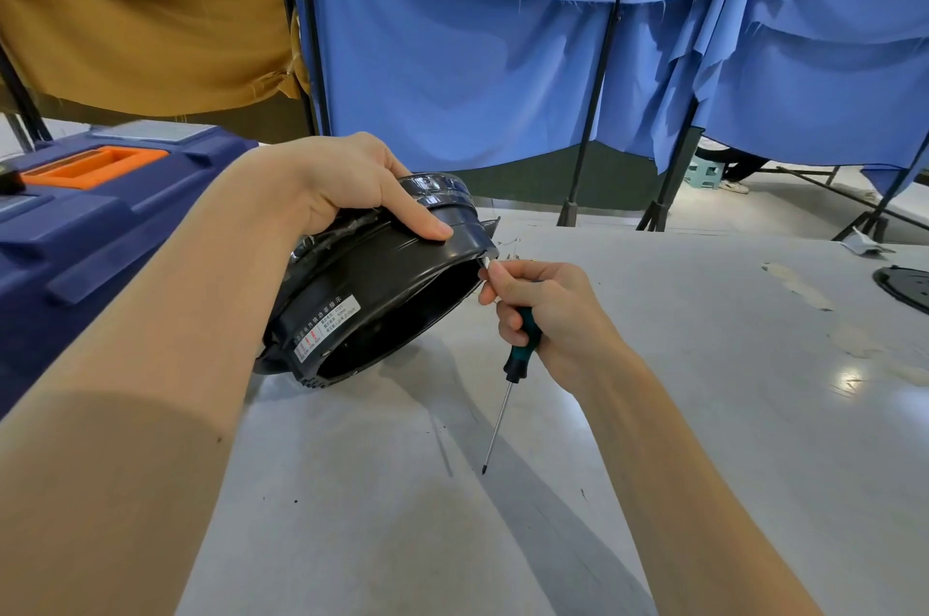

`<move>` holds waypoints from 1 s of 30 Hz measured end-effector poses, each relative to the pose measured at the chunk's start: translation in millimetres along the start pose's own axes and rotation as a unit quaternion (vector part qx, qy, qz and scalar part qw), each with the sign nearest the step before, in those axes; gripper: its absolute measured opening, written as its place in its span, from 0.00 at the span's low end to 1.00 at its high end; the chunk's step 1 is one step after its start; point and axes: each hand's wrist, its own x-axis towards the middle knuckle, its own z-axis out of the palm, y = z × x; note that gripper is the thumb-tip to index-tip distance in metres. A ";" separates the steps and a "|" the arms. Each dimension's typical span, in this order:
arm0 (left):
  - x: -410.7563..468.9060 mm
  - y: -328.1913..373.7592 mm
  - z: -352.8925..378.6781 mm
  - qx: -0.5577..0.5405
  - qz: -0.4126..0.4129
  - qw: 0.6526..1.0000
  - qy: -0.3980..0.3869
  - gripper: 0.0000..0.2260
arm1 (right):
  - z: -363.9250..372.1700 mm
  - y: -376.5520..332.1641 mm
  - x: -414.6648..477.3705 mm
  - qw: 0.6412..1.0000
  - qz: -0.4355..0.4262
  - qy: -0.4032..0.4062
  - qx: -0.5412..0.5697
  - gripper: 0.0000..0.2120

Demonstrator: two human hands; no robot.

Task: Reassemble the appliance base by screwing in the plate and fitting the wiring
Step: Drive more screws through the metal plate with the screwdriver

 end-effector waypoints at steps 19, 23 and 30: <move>-2.0 -2.9 2.0 0.004 0.006 1.000 0.005 0.24 | 19.4 5.1 -0.7 0.985 -0.093 0.110 -0.094 0.06; -2.7 -4.8 2.0 0.001 0.009 1.000 0.005 0.27 | 21.3 9.3 -0.1 0.992 -0.066 0.103 -0.024 0.07; -2.9 -5.0 3.5 -0.003 0.010 1.000 0.000 0.26 | 27.5 24.1 4.4 0.949 0.090 -0.041 0.300 0.09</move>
